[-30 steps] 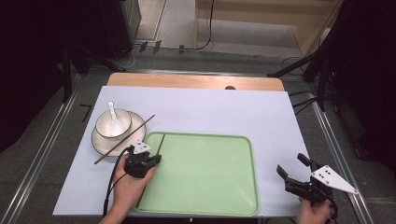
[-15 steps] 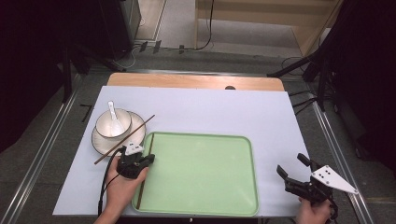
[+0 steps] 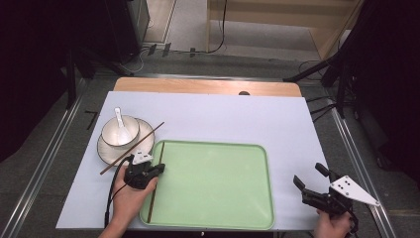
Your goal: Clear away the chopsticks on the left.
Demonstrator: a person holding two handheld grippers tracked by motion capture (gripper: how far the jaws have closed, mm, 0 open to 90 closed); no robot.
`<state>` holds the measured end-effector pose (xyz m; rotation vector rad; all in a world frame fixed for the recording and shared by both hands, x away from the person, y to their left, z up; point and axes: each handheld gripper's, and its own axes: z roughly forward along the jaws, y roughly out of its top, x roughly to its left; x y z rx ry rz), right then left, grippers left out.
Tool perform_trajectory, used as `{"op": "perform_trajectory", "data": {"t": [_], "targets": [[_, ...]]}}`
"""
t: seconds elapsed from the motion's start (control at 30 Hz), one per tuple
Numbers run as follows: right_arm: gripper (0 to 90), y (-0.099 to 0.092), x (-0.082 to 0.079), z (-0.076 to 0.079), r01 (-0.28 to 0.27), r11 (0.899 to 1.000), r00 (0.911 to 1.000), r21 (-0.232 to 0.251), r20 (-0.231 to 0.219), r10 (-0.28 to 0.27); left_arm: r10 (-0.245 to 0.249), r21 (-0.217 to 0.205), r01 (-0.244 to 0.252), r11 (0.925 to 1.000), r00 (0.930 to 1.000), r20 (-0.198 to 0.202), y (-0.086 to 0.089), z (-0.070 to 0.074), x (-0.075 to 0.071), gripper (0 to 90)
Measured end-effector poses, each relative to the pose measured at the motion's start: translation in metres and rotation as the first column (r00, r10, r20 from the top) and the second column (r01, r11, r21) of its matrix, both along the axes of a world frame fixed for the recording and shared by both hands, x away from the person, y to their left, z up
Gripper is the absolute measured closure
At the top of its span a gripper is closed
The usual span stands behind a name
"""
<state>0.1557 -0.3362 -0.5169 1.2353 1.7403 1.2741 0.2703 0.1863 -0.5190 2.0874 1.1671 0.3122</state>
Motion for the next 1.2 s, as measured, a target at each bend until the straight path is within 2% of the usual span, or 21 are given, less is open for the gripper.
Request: {"op": "perform_trajectory", "data": {"t": [0.13,0.3,0.4,0.67,0.83,0.97,1.03,1.2], "targets": [[13.0,0.0,0.0,0.0,0.001,1.0,1.0,0.001,0.0,-0.001,-0.008,-0.019,0.008,0.9998,1.0,0.003,0.003,0.002,0.0,89.1],[13.0,0.0,0.0,0.0,0.001,1.0,1.0,0.002,0.001,-0.001,-0.038,-0.05,0.038,0.998,0.9993,0.005,0.011,0.008,0.001,79.1],[13.0,0.0,0.0,0.0,0.0,1.0,1.0,0.003,0.0,0.0,-0.042,-0.062,0.043,0.9971,0.9989,0.02,0.018,0.013,0.002,75.0],[13.0,-0.001,-0.001,0.0,0.001,1.0,1.0,0.004,0.003,-0.001,0.008,-0.074,-0.004,0.9972,0.9984,0.056,0.053,0.032,0.005,66.9],[13.0,-0.002,0.0,-0.001,0.004,1.0,1.0,0.006,-0.004,-0.004,0.036,-0.019,-0.034,0.9992,0.9944,0.099,0.079,0.041,0.008,61.3],[13.0,0.0,-0.001,0.001,0.002,1.0,1.0,0.0,0.006,-0.002,0.087,0.019,-0.09,0.9957,0.9885,0.124,0.101,0.049,0.011,59.3],[13.0,0.0,-0.001,0.001,0.001,1.0,1.0,-0.001,0.005,-0.001,0.112,0.026,-0.116,0.9929,0.986,0.124,0.109,0.049,0.012,61.9],[13.0,0.001,0.0,0.0,0.0,1.0,1.0,-0.001,0.001,0.0,0.112,0.056,-0.117,0.9916,0.9905,0.08,0.117,0.039,0.022,65.6]]}}
